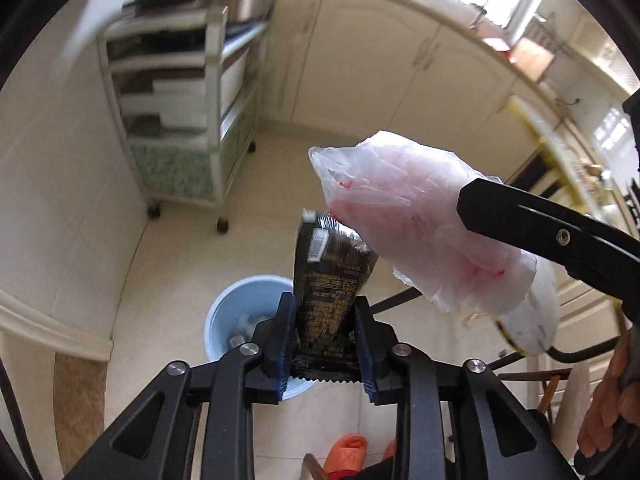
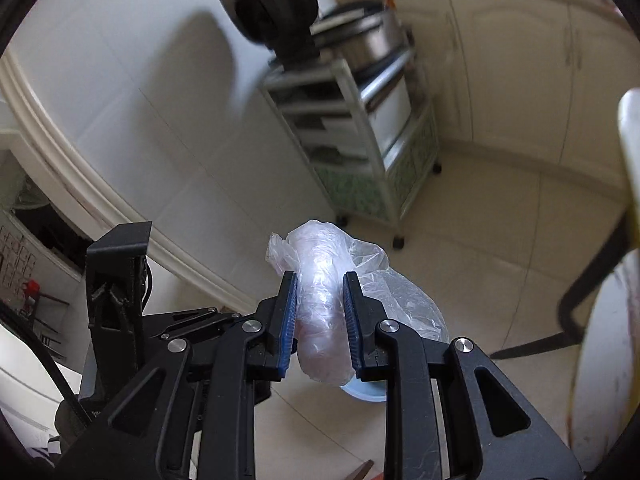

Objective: Collect trash
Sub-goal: 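Carry both items over the bin and open both tools, then move both open tools back over the table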

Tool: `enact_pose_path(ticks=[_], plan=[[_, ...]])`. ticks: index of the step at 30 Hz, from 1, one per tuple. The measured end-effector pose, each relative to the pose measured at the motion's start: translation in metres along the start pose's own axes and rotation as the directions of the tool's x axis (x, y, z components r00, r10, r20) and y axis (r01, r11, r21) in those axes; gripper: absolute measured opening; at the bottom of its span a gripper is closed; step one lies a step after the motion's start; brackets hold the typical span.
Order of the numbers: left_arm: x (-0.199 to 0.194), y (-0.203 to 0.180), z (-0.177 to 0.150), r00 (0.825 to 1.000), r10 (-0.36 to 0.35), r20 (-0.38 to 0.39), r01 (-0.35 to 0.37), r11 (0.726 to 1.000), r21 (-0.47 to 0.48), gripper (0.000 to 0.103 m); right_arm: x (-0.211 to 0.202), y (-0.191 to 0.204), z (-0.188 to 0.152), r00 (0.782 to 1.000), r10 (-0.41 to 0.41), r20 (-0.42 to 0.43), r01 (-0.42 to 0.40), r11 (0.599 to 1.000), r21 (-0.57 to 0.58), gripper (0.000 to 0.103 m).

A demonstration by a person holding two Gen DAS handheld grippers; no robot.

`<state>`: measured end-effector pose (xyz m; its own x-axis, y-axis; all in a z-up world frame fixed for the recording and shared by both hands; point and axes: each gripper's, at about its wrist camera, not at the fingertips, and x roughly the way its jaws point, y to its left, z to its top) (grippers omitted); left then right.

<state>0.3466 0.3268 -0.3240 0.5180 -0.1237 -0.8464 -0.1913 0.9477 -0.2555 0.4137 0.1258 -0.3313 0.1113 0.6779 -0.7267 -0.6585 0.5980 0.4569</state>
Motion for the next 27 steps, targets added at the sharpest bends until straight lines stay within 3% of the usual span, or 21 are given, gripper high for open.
enact_pose_path(ticks=[9,11,14,16,19,22,27], plan=[[0.024,0.033,-0.004,0.995,0.061,-0.083,-0.066,0.996,-0.061,0.045,0.074,-0.023,-0.010,0.993,0.021,-0.119,-0.014,0.998,0.056,0.023],[0.023,0.029,0.001,0.993,0.078,-0.086,-0.085,0.994,-0.071,0.049,0.082,-0.027,-0.012,0.992,0.004,-0.129,0.004,0.998,0.066,0.032],[0.015,0.021,0.010,0.990,0.120,-0.076,-0.126,0.989,-0.082,0.054,0.086,-0.024,-0.012,0.991,0.004,-0.133,0.005,0.998,0.064,0.035],[0.014,0.012,0.018,0.986,0.156,-0.060,-0.161,0.983,-0.092,0.056,0.081,-0.021,-0.010,0.992,0.007,-0.124,0.001,0.998,0.062,0.036],[-0.003,0.002,0.019,0.981,0.192,-0.037,-0.194,0.976,-0.103,0.060,0.067,-0.017,-0.008,0.995,0.005,-0.101,0.001,0.998,0.062,0.049],[-0.027,-0.015,0.013,0.977,0.212,0.005,-0.211,0.972,-0.101,0.060,0.046,-0.010,-0.006,0.997,-0.013,-0.070,0.016,0.999,0.052,0.050],[-0.073,-0.057,0.006,0.974,0.205,0.101,-0.199,0.978,-0.068,0.062,-0.019,0.005,-0.003,0.991,-0.125,0.038,0.126,0.992,-0.012,0.057]])
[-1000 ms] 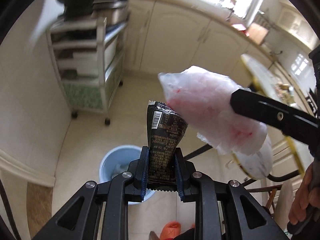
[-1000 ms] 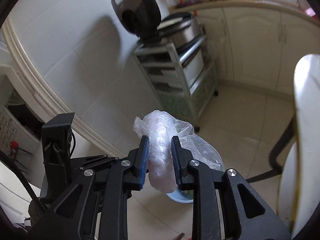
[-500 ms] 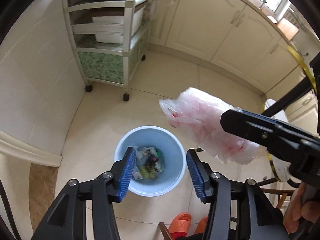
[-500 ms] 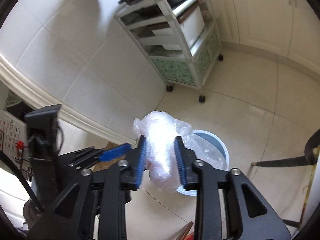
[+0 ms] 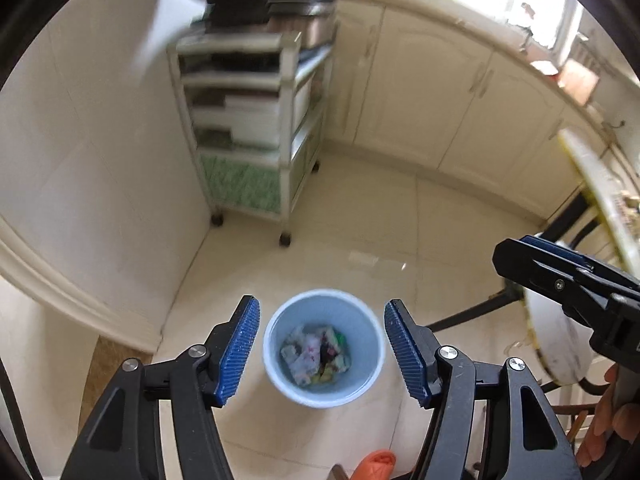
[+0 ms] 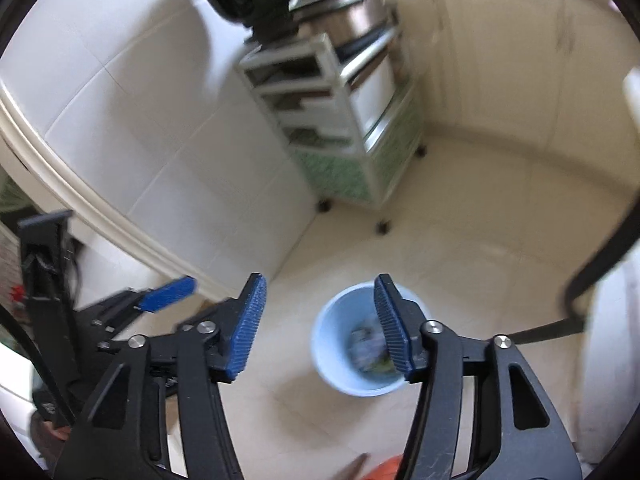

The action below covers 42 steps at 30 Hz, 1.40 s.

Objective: Collect trash
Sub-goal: 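Move both open tools back over the table, then grasp white square sachet with left tool while right tool grasps bread bun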

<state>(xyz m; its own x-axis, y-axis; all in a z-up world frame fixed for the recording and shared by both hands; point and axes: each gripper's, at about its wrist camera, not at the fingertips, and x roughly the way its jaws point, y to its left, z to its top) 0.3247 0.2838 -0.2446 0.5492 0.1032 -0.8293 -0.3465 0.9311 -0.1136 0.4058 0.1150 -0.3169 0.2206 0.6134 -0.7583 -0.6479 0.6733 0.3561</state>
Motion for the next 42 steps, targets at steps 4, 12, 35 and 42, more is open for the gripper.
enact_pose_path(ticks=[4,12,35,42], plan=[[-0.052,-0.041,0.002,0.993,-0.059,0.106,0.055,0.997,0.045,0.068,-0.075,0.000,0.002,0.992,-0.054,0.118,0.059,0.998,-0.037,0.067],[-0.127,-0.168,-0.005,0.949,-0.223,0.225,0.164,0.954,0.250,0.081,-0.211,-0.053,-0.013,0.930,-0.229,0.288,0.232,0.972,0.025,0.087],[0.038,-0.473,0.040,0.951,-0.311,-0.001,0.251,0.764,0.595,0.072,-0.330,-0.303,-0.100,0.853,-0.502,0.146,0.420,0.824,0.379,0.094],[0.071,-0.481,0.061,0.948,-0.316,-0.047,0.287,0.779,0.557,0.041,-0.311,-0.323,-0.091,0.865,-0.485,0.128,0.410,0.830,0.378,0.094]])
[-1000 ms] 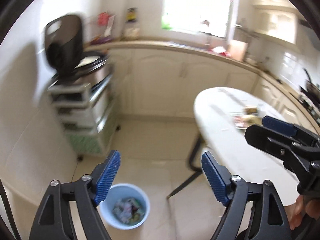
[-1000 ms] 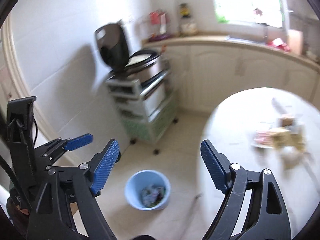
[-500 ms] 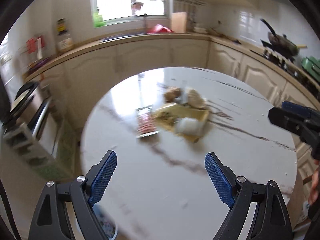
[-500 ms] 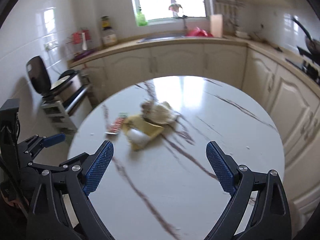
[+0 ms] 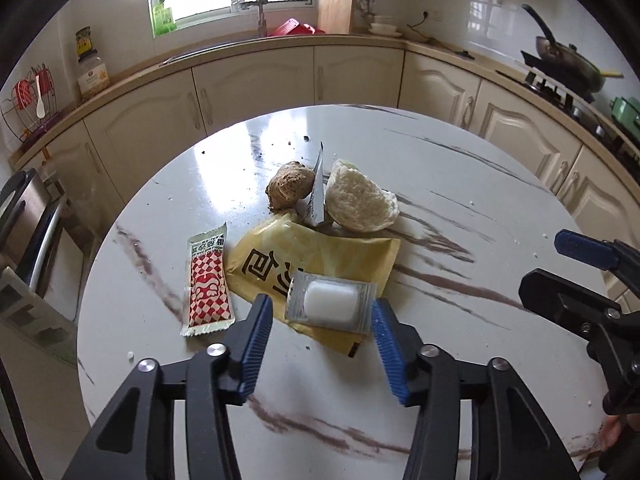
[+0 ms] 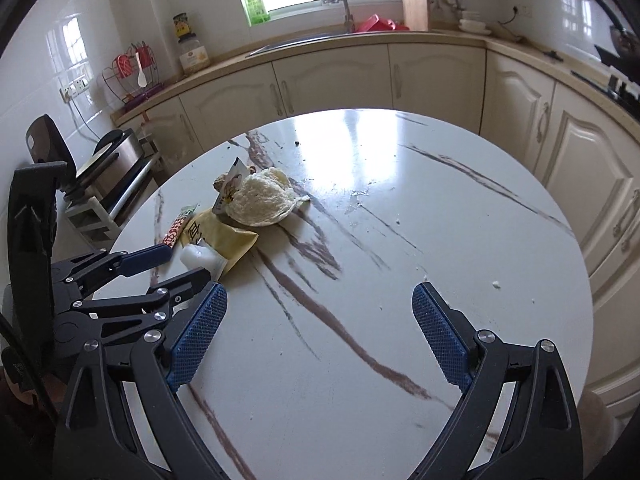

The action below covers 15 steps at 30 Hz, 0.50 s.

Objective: Collect trash
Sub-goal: 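Grasp white square sachet with left tool while right tool grasps bread bun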

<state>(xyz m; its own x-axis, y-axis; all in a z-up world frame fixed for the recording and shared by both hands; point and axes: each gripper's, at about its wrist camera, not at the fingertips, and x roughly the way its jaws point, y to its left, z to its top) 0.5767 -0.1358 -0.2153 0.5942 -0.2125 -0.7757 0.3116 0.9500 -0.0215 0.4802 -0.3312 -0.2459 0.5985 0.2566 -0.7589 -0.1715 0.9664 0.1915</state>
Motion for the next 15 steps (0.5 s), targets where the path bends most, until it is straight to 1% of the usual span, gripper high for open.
enact_pose_path(ticks=[1,2,4,8,12,15], plan=[[0.002,0.001,0.002,1.000,-0.007,-0.001,0.007,1.000,0.001,0.036,0.004,0.000,0.003,1.000,-0.001,-0.006,0.001,1.000,-0.001,0.094],[0.004,0.001,0.002,1.000,-0.015,-0.003,0.015,1.000,0.008,0.024,0.008,0.000,0.004,1.000,0.003,-0.011,-0.003,1.000,0.001,0.094],[0.004,0.002,0.001,1.000,-0.020,0.006,0.019,1.000,0.021,0.023,0.015,0.002,0.010,1.000,0.015,-0.021,-0.014,1.000,0.012,0.094],[-0.010,0.014,-0.009,0.999,-0.034,0.033,0.034,0.999,0.008,0.023,0.029,0.008,0.022,0.999,0.036,-0.034,-0.035,0.999,0.016,0.094],[-0.029,0.037,-0.019,0.997,-0.017,0.071,0.018,1.000,-0.009,0.023,0.046,0.019,0.033,0.997,0.050,-0.053,-0.049,0.998,0.026,0.094],[-0.039,0.056,-0.025,0.996,0.021,0.088,-0.018,0.999,-0.027,0.023,0.061,0.028,0.041,0.996,0.063,-0.060,-0.061,0.998,0.031,0.094]])
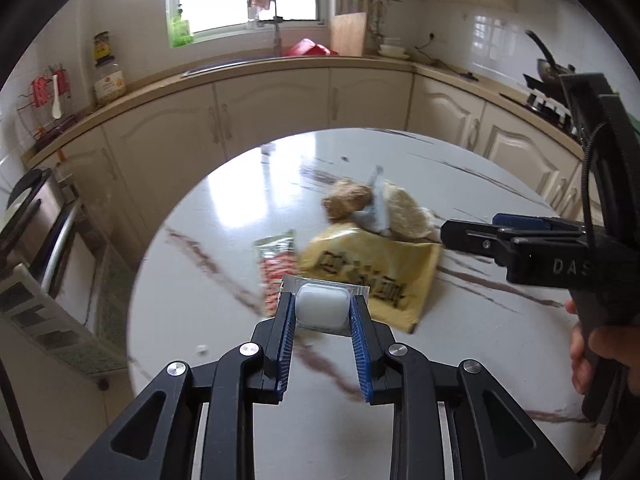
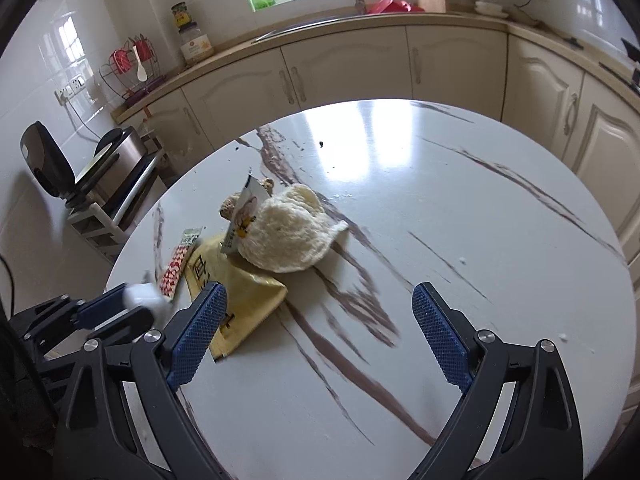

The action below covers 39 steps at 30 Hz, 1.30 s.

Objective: Collect trash
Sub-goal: 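Grasp white square sachet with left tool while right tool grasps bread bun, then carry the sachet and bun over the blue bin and open the left tool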

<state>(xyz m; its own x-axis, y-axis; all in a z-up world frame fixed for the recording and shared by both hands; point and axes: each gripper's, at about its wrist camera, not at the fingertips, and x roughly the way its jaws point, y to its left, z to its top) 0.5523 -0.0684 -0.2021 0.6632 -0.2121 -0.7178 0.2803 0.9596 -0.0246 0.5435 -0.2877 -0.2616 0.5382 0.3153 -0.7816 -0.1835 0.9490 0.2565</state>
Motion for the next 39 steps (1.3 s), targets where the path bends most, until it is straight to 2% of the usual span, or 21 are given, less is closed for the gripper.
enact_pose_path(ticks=[7,13,15,18,21,26,31,34,39], plan=[[-0.011,0.043,-0.018,0.999,0.047,0.002,-0.047,0.998,-0.043,0.023,0.034,0.005,0.018,1.000,-0.009,-0.021,0.010,0.999,0.044,0.094],[-0.022,0.058,-0.026,0.999,0.046,0.002,-0.046,0.997,-0.063,0.023,0.056,0.012,0.026,0.998,-0.021,-0.055,0.022,0.999,0.034,0.091],[-0.025,0.062,-0.026,0.999,0.041,0.005,-0.040,0.997,-0.066,0.023,0.059,0.011,0.026,0.998,-0.032,-0.049,0.033,0.999,0.017,0.084],[-0.032,0.065,-0.028,0.999,0.032,0.009,-0.031,0.998,-0.062,0.023,0.057,0.006,0.026,0.999,-0.016,-0.052,0.017,1.000,0.015,0.054],[-0.039,0.064,-0.027,1.000,0.022,0.013,-0.021,0.998,-0.065,0.023,0.052,0.004,0.022,0.998,-0.032,-0.054,0.031,0.999,-0.009,0.050],[-0.055,0.058,-0.030,1.000,-0.002,0.025,0.003,0.998,-0.066,0.023,0.024,-0.006,0.010,0.998,-0.060,-0.006,0.060,0.998,-0.009,0.049],[-0.083,0.052,-0.039,0.999,-0.021,0.048,0.025,0.997,-0.074,0.023,-0.029,-0.003,0.000,0.997,-0.048,0.064,0.049,0.999,-0.019,0.049],[-0.105,0.055,-0.049,0.997,-0.034,0.067,0.040,0.995,-0.093,0.023,-0.061,0.017,-0.008,0.994,-0.003,0.106,0.009,0.998,-0.056,0.049],[-0.144,0.067,-0.071,0.994,-0.039,0.097,0.051,0.991,-0.123,0.023,-0.096,0.071,-0.027,0.981,0.147,0.127,-0.133,0.985,-0.112,0.049]])
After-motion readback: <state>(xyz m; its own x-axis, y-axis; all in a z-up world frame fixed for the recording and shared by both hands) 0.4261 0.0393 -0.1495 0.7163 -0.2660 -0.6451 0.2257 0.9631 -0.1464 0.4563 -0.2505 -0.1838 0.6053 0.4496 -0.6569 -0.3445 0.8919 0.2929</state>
